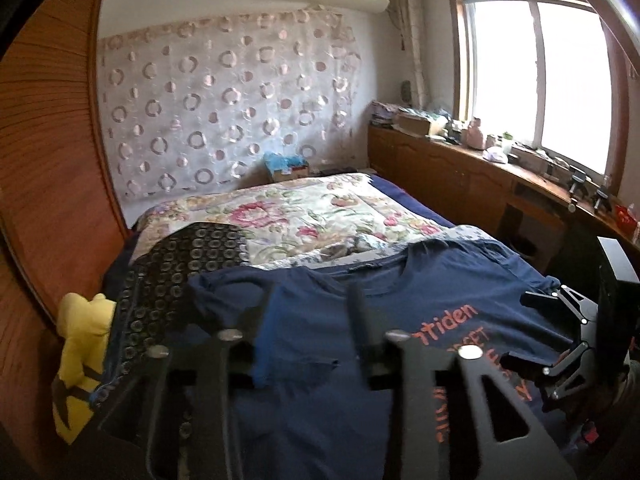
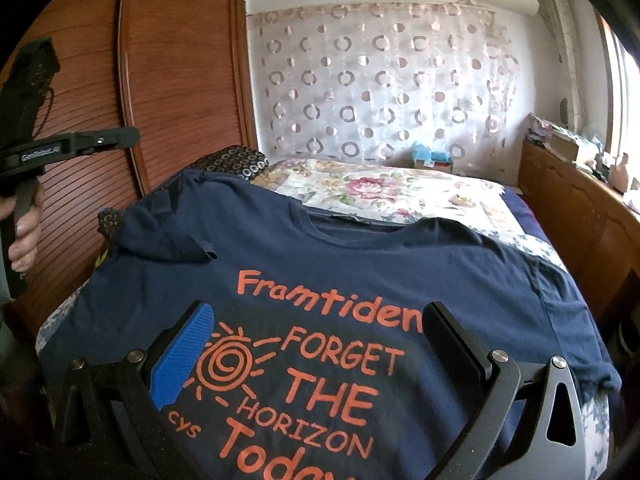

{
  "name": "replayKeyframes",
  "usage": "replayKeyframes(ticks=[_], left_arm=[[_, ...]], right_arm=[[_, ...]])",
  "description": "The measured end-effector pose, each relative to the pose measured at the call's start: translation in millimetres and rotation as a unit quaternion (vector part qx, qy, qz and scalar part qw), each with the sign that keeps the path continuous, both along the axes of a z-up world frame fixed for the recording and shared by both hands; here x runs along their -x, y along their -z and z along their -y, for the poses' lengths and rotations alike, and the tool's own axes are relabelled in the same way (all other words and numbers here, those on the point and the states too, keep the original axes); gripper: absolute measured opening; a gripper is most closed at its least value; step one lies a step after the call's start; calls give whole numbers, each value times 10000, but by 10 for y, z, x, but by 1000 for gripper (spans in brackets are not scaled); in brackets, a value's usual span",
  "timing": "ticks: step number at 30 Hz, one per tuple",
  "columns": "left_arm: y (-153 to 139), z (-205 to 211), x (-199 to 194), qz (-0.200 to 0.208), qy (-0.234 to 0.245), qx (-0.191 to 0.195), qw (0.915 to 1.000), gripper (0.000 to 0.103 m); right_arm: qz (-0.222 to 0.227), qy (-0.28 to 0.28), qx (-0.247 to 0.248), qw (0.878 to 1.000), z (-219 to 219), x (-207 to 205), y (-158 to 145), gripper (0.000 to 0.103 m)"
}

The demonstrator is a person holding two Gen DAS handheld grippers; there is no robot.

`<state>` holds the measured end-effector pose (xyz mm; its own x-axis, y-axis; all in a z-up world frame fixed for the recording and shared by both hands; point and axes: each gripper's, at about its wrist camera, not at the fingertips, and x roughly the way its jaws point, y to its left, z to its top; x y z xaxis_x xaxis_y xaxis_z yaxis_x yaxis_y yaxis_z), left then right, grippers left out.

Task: Fold small clothes
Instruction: 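Lift the gripped side with the left tool and fold it toward the shirt's center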

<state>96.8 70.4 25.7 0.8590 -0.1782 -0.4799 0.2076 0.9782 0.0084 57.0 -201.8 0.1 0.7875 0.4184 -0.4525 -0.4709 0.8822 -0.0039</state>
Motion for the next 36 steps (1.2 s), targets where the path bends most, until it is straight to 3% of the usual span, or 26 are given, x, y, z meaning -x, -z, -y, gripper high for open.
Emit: replayKeyframes(ticks=[1, 3, 6, 10, 16, 20, 29, 33, 36], left_arm=[[-1, -34, -5, 19, -47, -11, 10000, 45], [3, -153, 47, 68, -189, 3, 9998, 62], [46, -354, 114, 107, -357, 97, 9993, 76], [136, -568, 162, 85, -688, 70, 9976, 78], [269, -815, 257, 112, -1057, 112, 9943, 78], [401, -948, 373, 25, -1210, 255, 9923, 78], [637, -1078, 599, -108, -1416, 250, 9896, 78], [695, -1087, 623, -140, -1413, 223, 9896, 78], [713, -1083, 652, -125, -1400, 227, 9898, 78]], right_arm=[[-7, -62, 5, 10000, -33, -17, -9, 103], [-32, -197, -10, 9998, -56, -83, -42, 103], [-8, -459, 51, 9989, -158, -219, -112, 101], [-6, -835, 186, 9963, -400, -452, -205, 91], [-307, -1476, 265, 9882, -805, -846, -171, 66], [-641, -2087, 281, 9755, -1222, -1070, -81, 52], [-1043, -2440, 372, 9634, -1734, -1340, 17, 47], [-1076, -2427, 530, 9627, -1745, -1443, 68, 10], [-835, -2498, 469, 9635, -1704, -1383, 4, 7]])
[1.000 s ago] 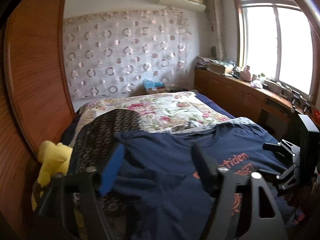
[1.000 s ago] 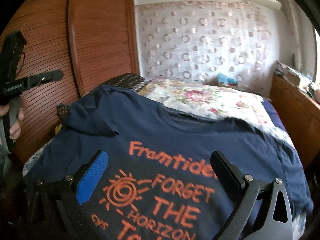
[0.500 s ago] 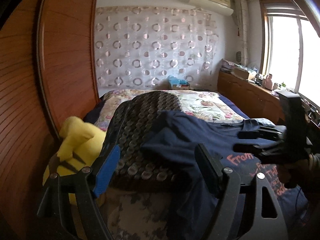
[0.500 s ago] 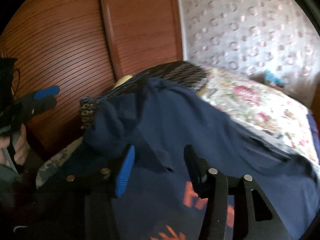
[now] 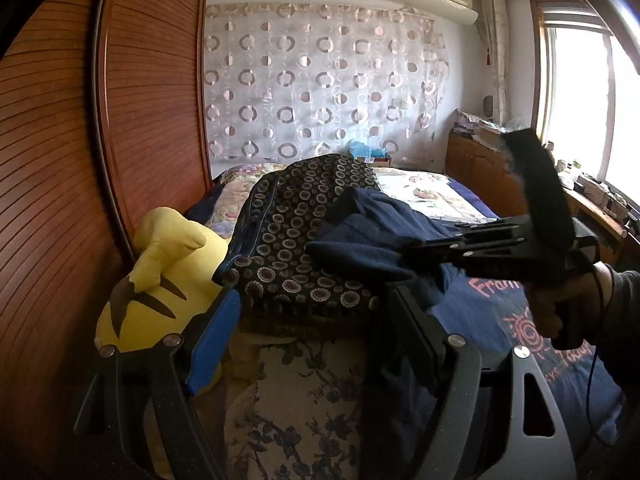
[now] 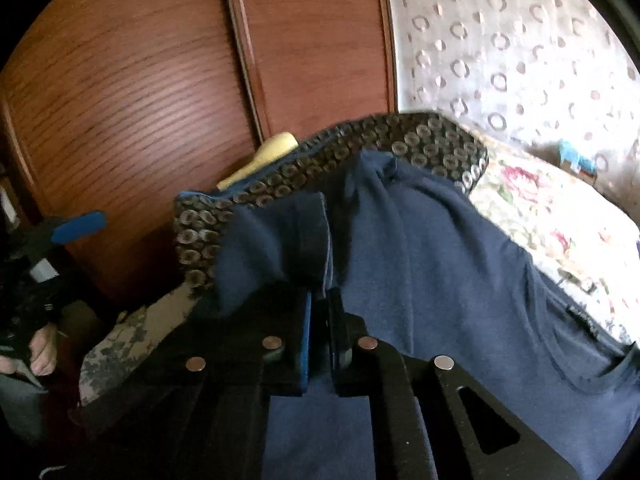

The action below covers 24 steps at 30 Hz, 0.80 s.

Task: Fold small clothes
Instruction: 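Lift the gripped side with the left tool and fold it toward the shirt's center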

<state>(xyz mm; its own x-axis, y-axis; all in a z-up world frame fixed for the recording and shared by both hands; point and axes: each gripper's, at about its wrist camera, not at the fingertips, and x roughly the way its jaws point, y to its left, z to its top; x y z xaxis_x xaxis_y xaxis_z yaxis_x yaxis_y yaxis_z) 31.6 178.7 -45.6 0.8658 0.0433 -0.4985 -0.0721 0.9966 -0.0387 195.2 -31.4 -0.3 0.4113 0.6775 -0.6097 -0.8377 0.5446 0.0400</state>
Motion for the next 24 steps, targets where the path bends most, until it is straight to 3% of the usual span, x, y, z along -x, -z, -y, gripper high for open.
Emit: replayKeyframes(ticks=[8, 12, 17, 19, 21, 24], left_arm=[[-22, 66, 37, 52, 34, 86, 9999, 78], [-15, 141, 19, 49, 134, 94, 9999, 78], [-21, 259, -18, 46, 239, 71, 9997, 78], [-21, 306, -28, 39, 283, 72, 9996, 78], [-25, 336, -40, 26, 317, 71, 9995, 78], [-25, 374, -48, 10, 373, 60, 9993, 78]], right_arm=[[547, 19, -440, 9975, 372, 317, -243, 7], [557, 67, -338, 9979, 550, 434, -86, 7], [199, 208, 132, 9995, 648, 473, 311, 8], [79, 301, 329, 9990, 645, 415, 509, 13], [-37, 414, 318, 9986, 665, 338, 591, 31], [-117, 539, 115, 9984, 712, 236, 599, 36]])
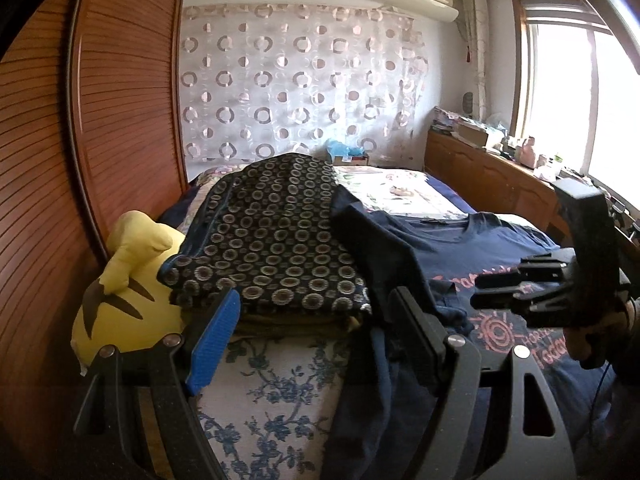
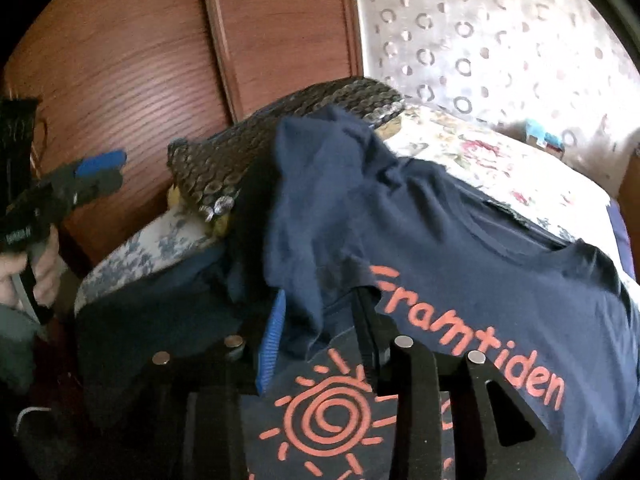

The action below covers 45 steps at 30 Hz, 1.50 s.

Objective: Fold small clothes

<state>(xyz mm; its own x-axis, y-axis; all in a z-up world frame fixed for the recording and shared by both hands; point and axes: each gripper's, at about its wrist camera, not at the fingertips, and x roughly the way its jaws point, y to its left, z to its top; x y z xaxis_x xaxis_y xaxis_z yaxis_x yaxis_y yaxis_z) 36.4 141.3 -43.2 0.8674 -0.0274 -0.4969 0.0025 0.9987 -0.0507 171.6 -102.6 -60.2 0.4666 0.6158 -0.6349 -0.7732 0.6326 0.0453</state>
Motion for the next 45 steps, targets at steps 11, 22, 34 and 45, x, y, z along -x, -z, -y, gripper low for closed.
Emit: replayKeyframes(ticks=[11, 22, 34, 45], left_arm=[[26, 125, -29, -74, 144, 23, 9999, 78], [49, 109, -18, -149, 155, 29, 9998, 78], [48, 122, 10, -152, 114, 61, 9998, 78], [143, 218, -35, -313, 232, 89, 9992, 78]], right_arm=[[-170, -53, 128, 9998, -416, -386, 77, 34], [-411, -548, 304, 9972, -864, -325, 290, 33], [-456, -622, 239, 9967, -508, -232, 195, 33], [-88, -434, 496, 9978, -581, -471, 222, 26]])
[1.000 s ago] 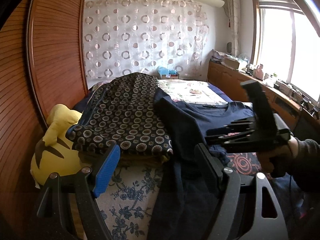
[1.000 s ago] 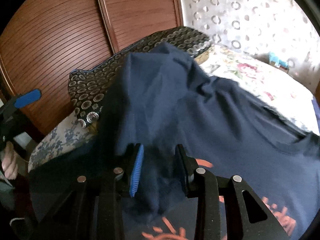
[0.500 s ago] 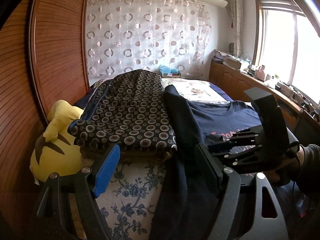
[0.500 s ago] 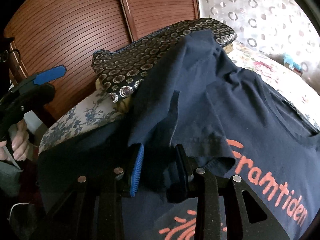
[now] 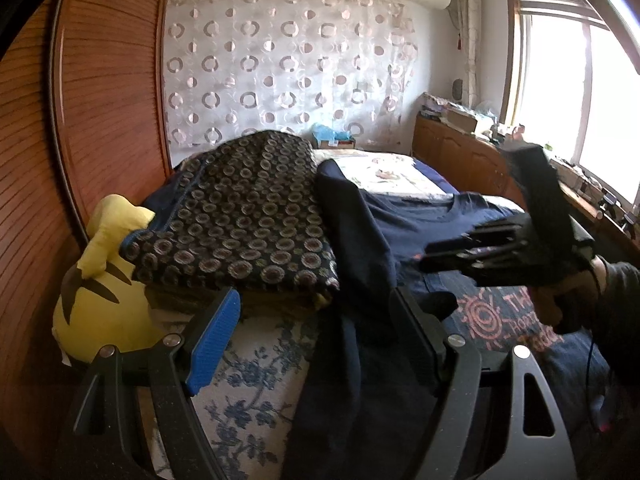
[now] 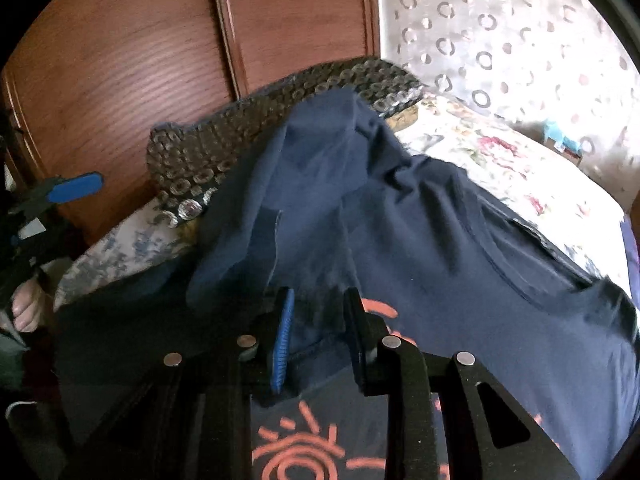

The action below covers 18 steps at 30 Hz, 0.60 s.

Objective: Fold small clothes

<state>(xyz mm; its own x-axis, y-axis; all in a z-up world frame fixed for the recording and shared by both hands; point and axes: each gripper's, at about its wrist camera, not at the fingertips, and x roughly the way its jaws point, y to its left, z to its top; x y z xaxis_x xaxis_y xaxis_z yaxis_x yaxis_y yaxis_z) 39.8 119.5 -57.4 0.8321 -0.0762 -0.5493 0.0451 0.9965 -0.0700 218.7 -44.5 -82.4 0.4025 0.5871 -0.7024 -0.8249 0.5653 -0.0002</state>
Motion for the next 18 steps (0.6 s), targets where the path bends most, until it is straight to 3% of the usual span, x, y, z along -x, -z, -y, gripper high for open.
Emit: replayKeyframes(ticks=[7, 9, 11, 14, 18], left_arm=[[163, 69, -40, -267, 75, -11, 9996, 78], [209, 82, -47, -323, 94, 13, 9994, 78], [249, 97, -58, -378, 108, 25, 9992, 78], [311, 116, -78, -464, 110, 18, 9989, 78], [393, 138, -94, -568, 135, -3, 9983, 78]], right_arm=[[137, -341, 465, 9982, -379, -55, 130, 25], [195, -360, 539, 9977, -375, -73, 133, 5], [213, -442, 562, 9972, -312, -59, 116, 3], [237, -379, 472, 9979, -241, -65, 58, 2], [225, -72, -62, 9997, 38, -132, -215, 2]])
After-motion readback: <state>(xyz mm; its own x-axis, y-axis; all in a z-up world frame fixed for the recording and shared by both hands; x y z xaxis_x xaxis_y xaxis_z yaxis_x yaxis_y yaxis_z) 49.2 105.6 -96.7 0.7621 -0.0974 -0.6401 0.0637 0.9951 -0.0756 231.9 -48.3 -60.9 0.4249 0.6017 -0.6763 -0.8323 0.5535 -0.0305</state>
